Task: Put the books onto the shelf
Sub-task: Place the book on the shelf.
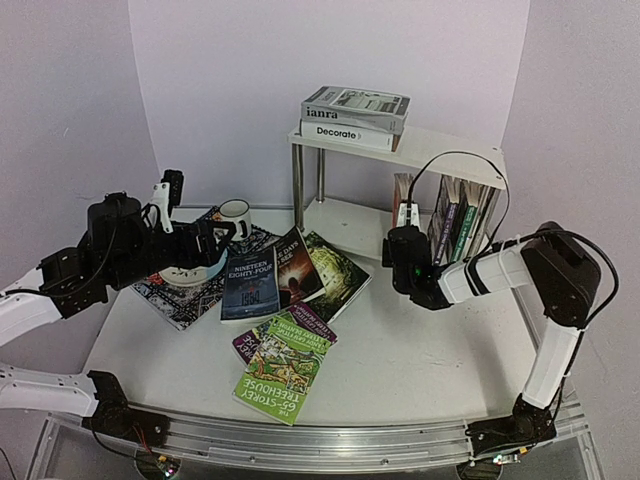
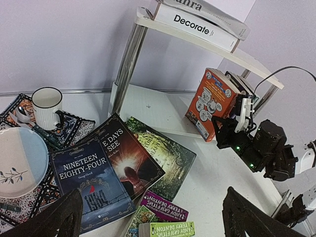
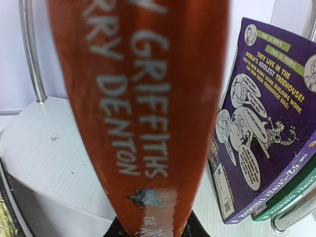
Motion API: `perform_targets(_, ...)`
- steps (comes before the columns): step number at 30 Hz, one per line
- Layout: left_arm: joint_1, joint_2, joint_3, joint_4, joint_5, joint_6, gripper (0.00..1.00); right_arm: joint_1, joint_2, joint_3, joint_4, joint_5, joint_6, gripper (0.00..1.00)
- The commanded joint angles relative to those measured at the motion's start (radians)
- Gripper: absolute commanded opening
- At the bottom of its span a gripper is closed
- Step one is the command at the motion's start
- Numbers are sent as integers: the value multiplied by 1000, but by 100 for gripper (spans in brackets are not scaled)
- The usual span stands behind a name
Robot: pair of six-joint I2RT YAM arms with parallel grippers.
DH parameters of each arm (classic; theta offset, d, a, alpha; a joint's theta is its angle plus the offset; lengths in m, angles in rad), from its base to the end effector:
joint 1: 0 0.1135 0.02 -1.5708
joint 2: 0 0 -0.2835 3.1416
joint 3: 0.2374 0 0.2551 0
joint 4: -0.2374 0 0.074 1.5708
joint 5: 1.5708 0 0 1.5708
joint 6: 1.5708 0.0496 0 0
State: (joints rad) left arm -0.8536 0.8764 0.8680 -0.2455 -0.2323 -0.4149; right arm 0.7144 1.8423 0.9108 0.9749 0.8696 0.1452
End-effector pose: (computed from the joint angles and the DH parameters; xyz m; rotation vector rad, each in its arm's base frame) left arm 0.1436 -0.1473 0.3586 0.2414 1.8563 -0.6795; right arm 0.3255 0.2321 0.2280 0.2565 1.5214 0.0180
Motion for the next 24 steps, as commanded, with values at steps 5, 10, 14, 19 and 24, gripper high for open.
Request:
perform_targets(5,4,22,-2,9,-17,15,100,-56,19,56,92,112,-14,0)
perform_targets(10,4,34,0,11,-16,12,100,-84,14,59,61,108,-2,0)
perform_targets(14,4,41,3,11,-18,10,100,-107,12,62,25,96,43,0)
perform_targets(19,4,53,6,11,-17,8,100,-126,17,82,-14,95,101,0)
perform_targets(24,4,50,6,10,-17,11,100,-141,29,107,-45,104,124,0)
